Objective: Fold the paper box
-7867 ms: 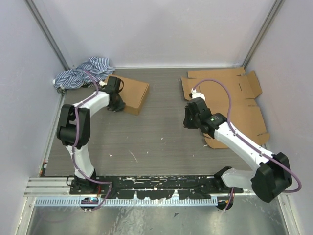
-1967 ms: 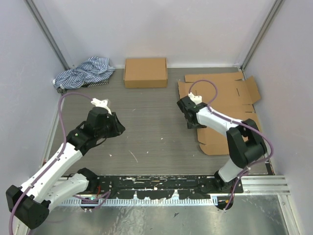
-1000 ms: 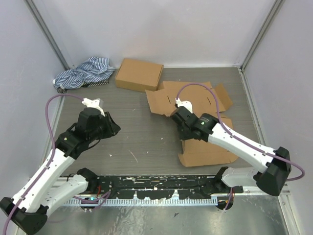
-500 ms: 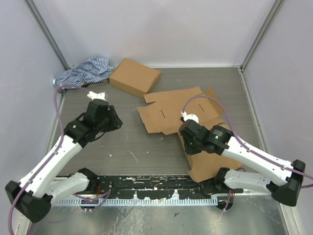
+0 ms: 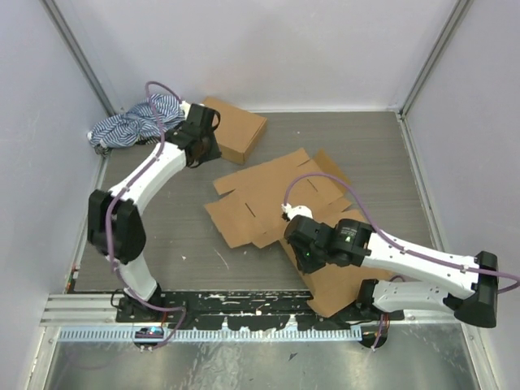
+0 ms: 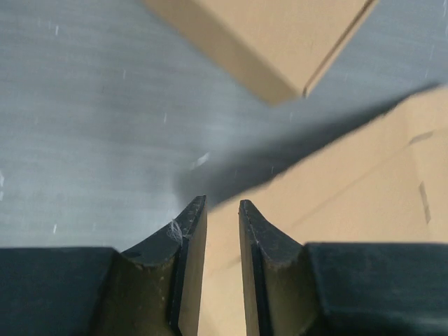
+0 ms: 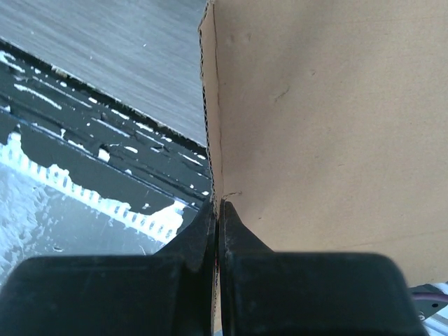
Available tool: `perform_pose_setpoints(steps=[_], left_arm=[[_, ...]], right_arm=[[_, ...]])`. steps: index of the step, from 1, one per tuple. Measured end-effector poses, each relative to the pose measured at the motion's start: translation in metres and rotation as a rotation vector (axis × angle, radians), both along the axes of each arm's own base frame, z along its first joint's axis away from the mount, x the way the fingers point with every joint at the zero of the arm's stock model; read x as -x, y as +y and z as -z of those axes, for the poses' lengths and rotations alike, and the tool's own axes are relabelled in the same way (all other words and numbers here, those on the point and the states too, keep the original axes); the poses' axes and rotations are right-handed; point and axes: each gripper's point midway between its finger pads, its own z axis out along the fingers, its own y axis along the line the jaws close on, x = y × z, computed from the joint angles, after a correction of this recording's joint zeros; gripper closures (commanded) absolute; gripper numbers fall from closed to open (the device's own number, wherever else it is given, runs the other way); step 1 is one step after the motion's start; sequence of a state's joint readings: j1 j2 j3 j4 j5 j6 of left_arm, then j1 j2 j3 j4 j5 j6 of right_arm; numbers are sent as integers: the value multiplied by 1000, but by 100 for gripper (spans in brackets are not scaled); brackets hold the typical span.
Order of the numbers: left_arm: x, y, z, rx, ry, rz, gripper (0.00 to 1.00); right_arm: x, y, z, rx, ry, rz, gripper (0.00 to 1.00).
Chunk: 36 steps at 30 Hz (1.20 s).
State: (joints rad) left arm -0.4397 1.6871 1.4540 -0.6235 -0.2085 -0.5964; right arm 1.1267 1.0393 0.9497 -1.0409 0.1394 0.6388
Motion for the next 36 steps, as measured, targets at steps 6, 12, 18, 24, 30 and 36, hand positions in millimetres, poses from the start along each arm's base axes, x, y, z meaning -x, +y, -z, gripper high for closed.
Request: perform_pose_setpoints(steps=[6, 12, 18, 24, 30, 36], left_arm=[[-65, 2, 32, 2, 44, -42, 72], [-84, -9, 73, -10, 145, -28, 73], [-85, -13, 76, -10, 157, -21, 73], [-41, 9, 55, -22, 142, -36, 69], [45, 43, -26, 75, -58, -69, 67], [93, 61, -46, 132, -144, -86, 67]], right_arm=[[5, 15, 9, 5, 29, -44, 99], [-2, 40, 30, 52, 65, -78, 99], [-29, 93, 41, 72, 48, -98, 99], [-67, 137, 38, 25, -7, -53, 99], [-131, 115, 35, -43, -71, 212, 99], [-153, 74, 30, -81, -109, 375, 99]])
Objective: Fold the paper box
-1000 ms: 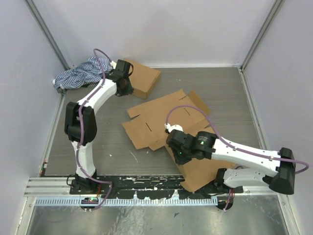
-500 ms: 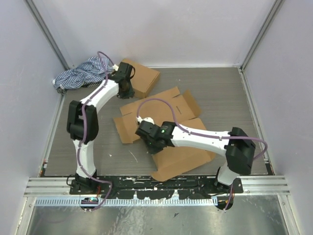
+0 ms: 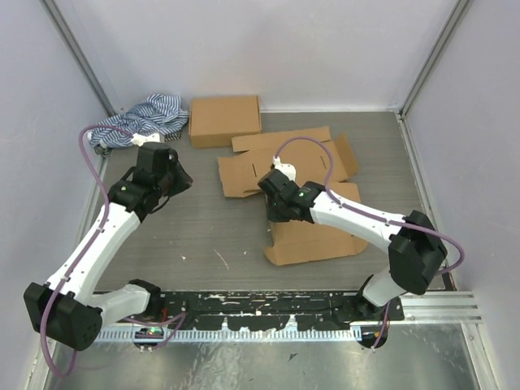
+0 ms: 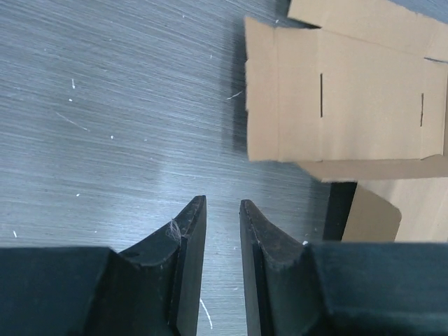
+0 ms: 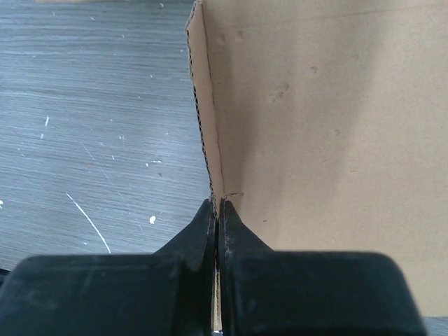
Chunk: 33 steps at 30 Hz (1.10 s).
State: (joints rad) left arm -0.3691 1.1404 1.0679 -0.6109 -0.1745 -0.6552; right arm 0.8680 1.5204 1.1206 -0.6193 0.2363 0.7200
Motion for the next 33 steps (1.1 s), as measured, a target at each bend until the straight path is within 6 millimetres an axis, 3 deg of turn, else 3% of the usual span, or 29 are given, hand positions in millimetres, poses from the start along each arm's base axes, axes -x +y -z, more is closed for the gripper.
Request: perform_pose_setpoints(steps=[3, 6, 14, 18, 20, 24, 27, 29, 33], left_arm=[[5, 2, 1, -1, 3, 1, 67], [8, 3, 3, -8, 16, 4, 66], [20, 9, 7, -37, 33, 19, 65], [26, 11, 17, -50, 54, 23, 65], [29, 13, 24, -58, 71, 23, 65], [35, 15, 37, -72, 105, 24, 64], [41, 17, 45, -79, 125, 24, 64], [44, 19, 48, -82, 132, 25, 63], [46, 18, 53, -80, 138, 28, 63]], right_arm=[[-7, 5, -2, -22, -4, -3, 99], [2, 21, 1, -34, 6, -51, 99], [79, 82, 11, -30, 41, -269, 99], [108, 106, 23, -46, 81, -327, 99], [111, 112, 30, -57, 98, -318, 89], [108, 125, 42, -89, 122, -280, 52], [109, 137, 42, -127, 140, -267, 36], [110, 144, 37, -146, 135, -270, 31], [108, 148, 22, -163, 98, -281, 32]])
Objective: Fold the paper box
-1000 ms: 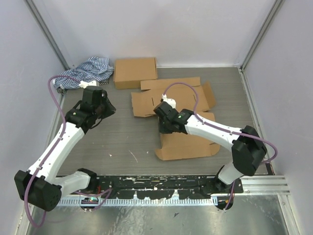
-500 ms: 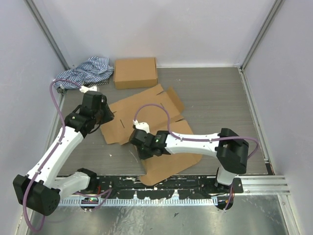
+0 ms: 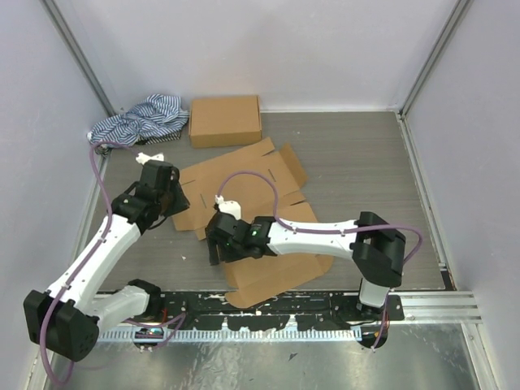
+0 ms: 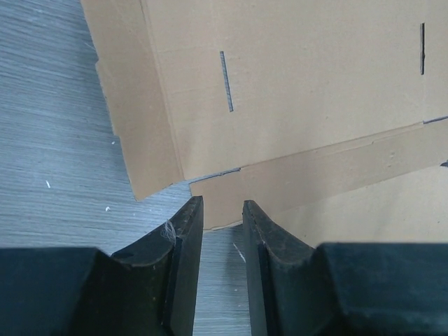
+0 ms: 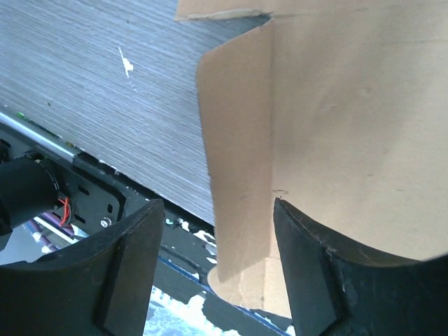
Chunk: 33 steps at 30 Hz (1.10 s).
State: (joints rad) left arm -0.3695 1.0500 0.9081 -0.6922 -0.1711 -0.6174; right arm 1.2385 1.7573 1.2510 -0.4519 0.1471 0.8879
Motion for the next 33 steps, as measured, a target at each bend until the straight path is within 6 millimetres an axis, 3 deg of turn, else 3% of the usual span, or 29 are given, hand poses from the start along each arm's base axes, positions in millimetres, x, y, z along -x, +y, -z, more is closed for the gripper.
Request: perform_pose_setpoints(steps=[4, 6, 10, 13, 16, 20, 25, 28, 33], left_arm=[[-3, -6, 12, 11, 24, 14, 64], [-6, -11, 25, 17, 56, 25, 64], [-7, -20, 55, 28, 139, 47, 64], [-6, -25, 70, 40, 178, 57, 64], [-8, -30, 83, 51, 218, 65, 64], [-8, -35, 103, 56, 278, 70, 64], [-7, -40, 123, 59, 336, 76, 64], [-7, -41, 131, 58, 359, 78, 64], [-14, -45, 139, 55, 383, 83, 64]], right_arm=[[-18, -20, -18, 19, -50, 19, 37], [-47, -40, -30, 19, -82, 71, 40], [-125, -102, -46, 49, -158, 232, 47], [-169, -146, -42, 111, -186, 327, 54], [-189, -164, -21, 162, -152, 341, 55], [-188, -172, 20, 222, -74, 321, 54], [-159, -193, 64, 286, 25, 300, 55], [-151, -193, 64, 244, 19, 296, 55], [-121, -200, 64, 210, 24, 281, 55]])
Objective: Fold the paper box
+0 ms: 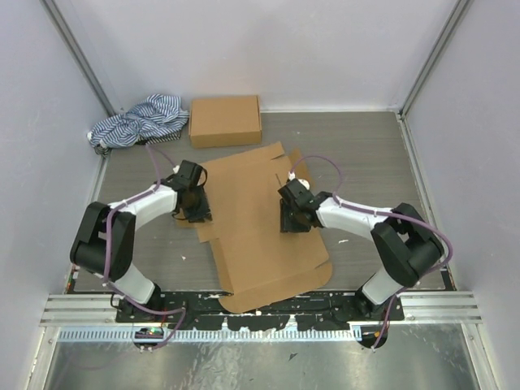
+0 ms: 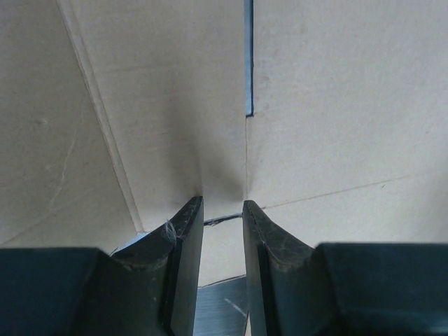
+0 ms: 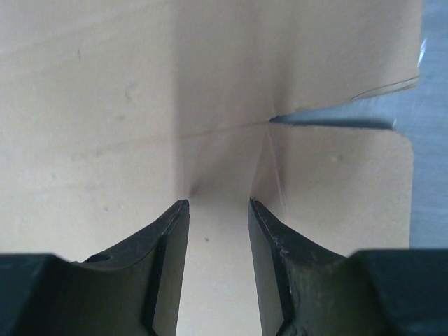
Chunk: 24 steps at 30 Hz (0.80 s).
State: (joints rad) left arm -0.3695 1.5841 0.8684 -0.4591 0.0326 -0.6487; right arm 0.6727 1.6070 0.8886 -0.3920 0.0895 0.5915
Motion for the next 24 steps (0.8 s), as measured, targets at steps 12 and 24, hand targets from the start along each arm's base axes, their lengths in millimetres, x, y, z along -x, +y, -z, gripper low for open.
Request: perform_pose_setpoints(steps=[12, 24], left_arm=[[-28, -11, -1, 7, -21, 22, 64], [-33, -5, -25, -29, -78, 45, 54]], right_arm=[[84, 34, 1, -21, 50, -148, 55], [95, 57, -21, -32, 29, -169, 31]])
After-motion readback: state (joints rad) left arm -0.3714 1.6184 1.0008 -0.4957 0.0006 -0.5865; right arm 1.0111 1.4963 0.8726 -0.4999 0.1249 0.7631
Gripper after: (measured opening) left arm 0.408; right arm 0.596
